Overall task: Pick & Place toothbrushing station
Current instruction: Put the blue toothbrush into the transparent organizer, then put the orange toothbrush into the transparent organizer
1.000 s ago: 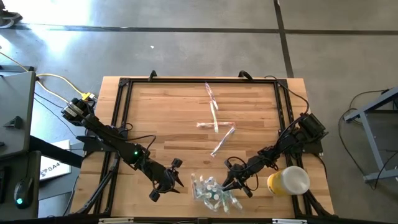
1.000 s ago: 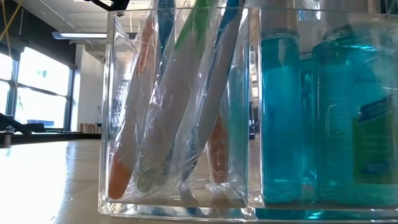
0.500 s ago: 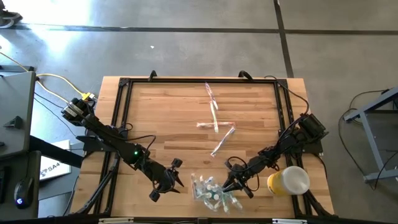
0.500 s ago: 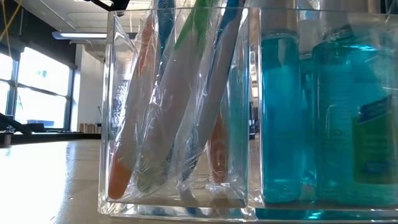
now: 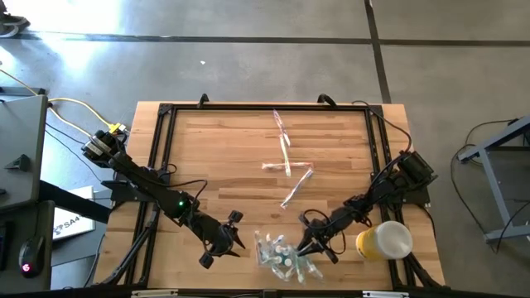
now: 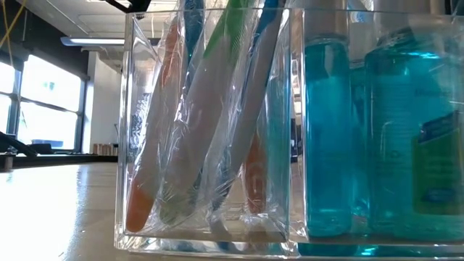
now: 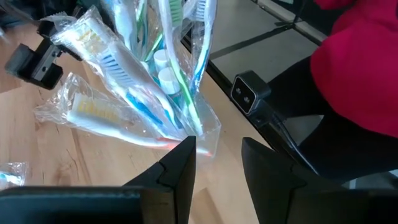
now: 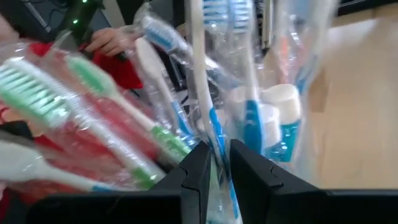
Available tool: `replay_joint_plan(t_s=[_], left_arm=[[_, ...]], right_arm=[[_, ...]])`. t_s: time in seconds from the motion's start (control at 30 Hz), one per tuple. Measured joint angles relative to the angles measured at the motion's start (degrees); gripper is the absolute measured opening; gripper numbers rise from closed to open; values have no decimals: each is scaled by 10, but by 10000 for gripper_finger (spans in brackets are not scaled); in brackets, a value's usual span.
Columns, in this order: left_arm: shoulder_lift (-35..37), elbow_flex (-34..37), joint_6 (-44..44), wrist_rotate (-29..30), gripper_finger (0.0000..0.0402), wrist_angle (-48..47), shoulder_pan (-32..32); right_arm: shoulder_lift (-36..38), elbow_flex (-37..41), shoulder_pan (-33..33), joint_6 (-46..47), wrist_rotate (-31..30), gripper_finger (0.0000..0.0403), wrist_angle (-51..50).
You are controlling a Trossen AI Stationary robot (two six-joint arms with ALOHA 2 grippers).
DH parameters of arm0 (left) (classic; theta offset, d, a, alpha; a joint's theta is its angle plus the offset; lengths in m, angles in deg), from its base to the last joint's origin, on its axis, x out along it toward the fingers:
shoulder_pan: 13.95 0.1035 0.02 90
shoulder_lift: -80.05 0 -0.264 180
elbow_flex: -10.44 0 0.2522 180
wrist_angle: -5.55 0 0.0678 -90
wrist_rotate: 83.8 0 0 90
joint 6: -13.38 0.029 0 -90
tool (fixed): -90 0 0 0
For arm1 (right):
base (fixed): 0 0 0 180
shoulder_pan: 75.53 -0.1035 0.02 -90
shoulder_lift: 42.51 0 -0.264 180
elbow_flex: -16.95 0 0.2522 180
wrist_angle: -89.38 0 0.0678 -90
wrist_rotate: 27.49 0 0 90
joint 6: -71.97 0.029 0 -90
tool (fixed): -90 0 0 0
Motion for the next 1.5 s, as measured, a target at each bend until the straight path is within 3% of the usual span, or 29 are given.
replay_joint_plan(t_s=[0.2,0.5,0.63,0.87,1.0,1.37,1.5], left_arm=[[0,0,-5,0,125,-1,0],[0,0,-27,11,125,-1,0],[0,0,-33,13,125,3,0],[0,0,-31,13,125,15,0],[0,0,-31,13,125,12,0],[0,-1,-20,22,125,10,4],[8,-29,-20,21,125,-49,31]], right_arm=[[0,0,1,0,-1,69,0],[0,-1,0,-29,27,197,-6],[0,-1,-2,-33,38,224,-7],[8,-1,-3,-35,49,216,-22],[43,-1,-3,-48,47,202,-79],[218,0,-2,-56,-7,183,-329],[290,0,-2,-58,-60,183,-430]])
